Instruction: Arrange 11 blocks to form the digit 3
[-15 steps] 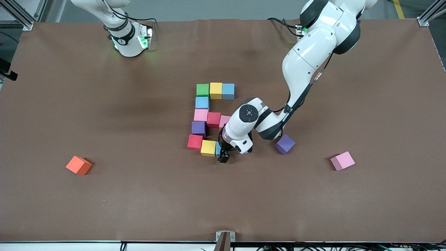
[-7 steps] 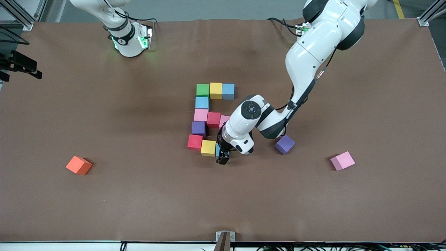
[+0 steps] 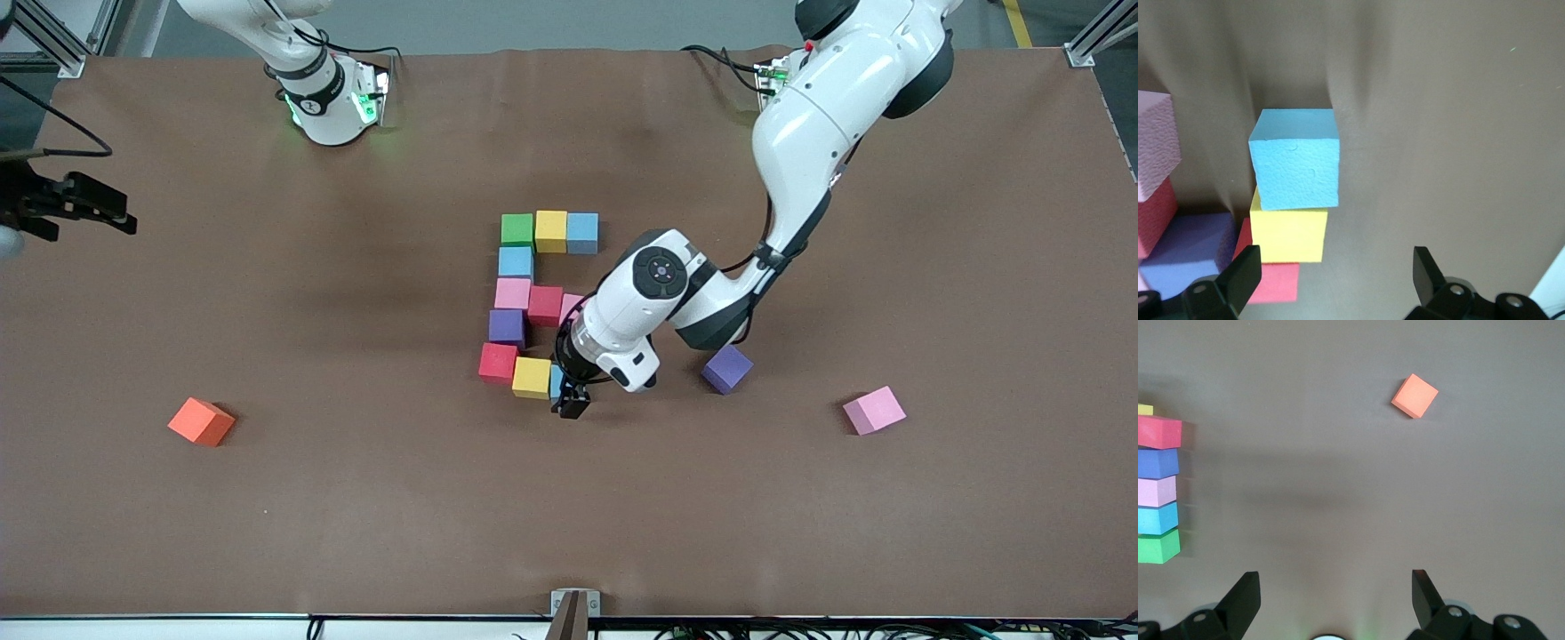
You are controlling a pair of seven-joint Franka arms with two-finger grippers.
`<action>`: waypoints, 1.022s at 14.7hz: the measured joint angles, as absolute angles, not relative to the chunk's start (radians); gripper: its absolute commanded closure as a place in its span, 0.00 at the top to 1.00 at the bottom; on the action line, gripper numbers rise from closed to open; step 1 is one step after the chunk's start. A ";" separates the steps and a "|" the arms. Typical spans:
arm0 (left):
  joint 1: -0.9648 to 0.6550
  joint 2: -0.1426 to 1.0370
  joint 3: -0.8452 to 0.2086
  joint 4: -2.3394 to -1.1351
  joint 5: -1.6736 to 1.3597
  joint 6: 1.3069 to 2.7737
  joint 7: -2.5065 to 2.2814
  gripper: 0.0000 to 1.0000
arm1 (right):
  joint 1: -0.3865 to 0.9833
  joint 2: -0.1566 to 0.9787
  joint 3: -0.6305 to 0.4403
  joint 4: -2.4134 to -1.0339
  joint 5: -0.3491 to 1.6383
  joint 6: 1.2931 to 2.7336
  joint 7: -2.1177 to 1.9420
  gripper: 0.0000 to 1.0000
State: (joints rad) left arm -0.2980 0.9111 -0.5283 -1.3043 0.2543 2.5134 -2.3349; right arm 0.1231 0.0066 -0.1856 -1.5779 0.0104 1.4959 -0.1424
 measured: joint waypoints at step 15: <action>-0.004 0.812 -0.551 -1.305 0.283 2.241 -1.676 1.00 | 0.156 -0.064 -0.185 -1.657 -0.002 1.582 -0.145 1.00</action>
State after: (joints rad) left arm -0.0037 0.8118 -0.5506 -1.3054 0.2828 2.2409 -1.6759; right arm 0.1563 -0.0645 -0.1848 -1.6568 -0.0020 1.5825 -0.1450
